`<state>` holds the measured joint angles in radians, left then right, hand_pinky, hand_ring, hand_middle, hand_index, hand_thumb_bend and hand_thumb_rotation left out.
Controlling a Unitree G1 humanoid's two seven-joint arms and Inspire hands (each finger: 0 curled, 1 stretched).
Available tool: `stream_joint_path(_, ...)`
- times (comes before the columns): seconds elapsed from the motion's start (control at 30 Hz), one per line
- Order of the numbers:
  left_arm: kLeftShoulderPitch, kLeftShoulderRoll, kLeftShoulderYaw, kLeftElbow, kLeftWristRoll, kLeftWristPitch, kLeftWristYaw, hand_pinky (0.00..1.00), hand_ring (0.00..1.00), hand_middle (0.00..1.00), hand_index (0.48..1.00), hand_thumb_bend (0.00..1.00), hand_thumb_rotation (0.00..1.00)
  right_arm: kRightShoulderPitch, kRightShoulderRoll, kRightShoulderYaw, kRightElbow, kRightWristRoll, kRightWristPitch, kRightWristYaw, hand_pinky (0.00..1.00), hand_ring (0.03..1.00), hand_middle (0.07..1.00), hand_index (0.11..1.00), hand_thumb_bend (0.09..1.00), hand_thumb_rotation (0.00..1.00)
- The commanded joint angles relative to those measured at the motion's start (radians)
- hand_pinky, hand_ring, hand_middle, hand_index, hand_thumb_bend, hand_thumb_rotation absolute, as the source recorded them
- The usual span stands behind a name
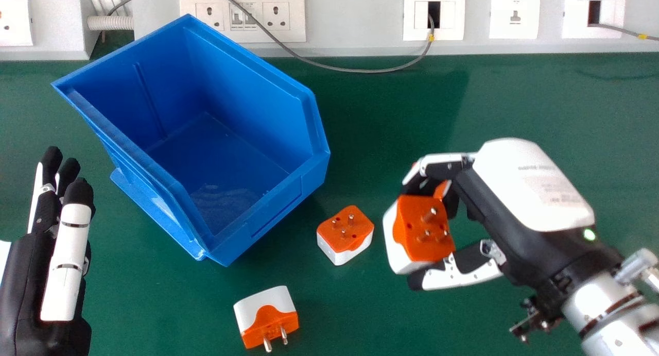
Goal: Pick all objects and put in blue box
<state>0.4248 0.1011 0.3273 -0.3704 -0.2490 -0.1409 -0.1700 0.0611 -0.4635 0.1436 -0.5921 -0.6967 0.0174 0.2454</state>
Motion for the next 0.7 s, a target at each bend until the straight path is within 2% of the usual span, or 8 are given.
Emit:
stream_joint_path(0.0,-0.009,0.007,0.001,-0.019,-0.009,-0.005,-0.001,1.0,1.0,1.0,1.0,0.52,0.84,-0.07,0.016,-0.002,-0.023,0.016,-0.043,-0.015,0.31,0.428,0.523,0.536,0.49,0.0)
stream_joint_path(0.13,-0.013,0.009,0.001,-0.015,-0.011,-0.006,-0.004,1.0,1.0,1.0,1.0,0.53,0.84,-0.157,0.05,0.031,0.018,0.002,-0.076,-0.025,0.32,0.424,0.52,0.523,0.492,0.0)
stream_joint_path(0.27,-0.017,0.01,0.001,-0.009,-0.012,-0.013,-0.009,1.0,1.0,1.0,1.0,0.53,0.84,-0.253,0.119,0.082,0.085,0.023,-0.088,-0.025,0.32,0.42,0.518,0.516,0.493,0.0)
stream_joint_path(0.53,-0.026,0.014,0.002,-0.006,-0.005,-0.012,-0.008,1.0,1.0,1.0,1.0,0.53,0.84,-0.432,0.235,0.174,0.315,0.03,-0.128,-0.062,0.31,0.417,0.514,0.515,0.492,0.0)
stream_joint_path(0.67,-0.024,0.016,0.005,-0.007,-0.011,-0.015,-0.013,1.0,1.0,1.0,1.0,0.52,0.84,-0.514,0.275,0.225,0.46,-0.004,-0.158,-0.109,0.31,0.418,0.509,0.525,0.491,0.0)
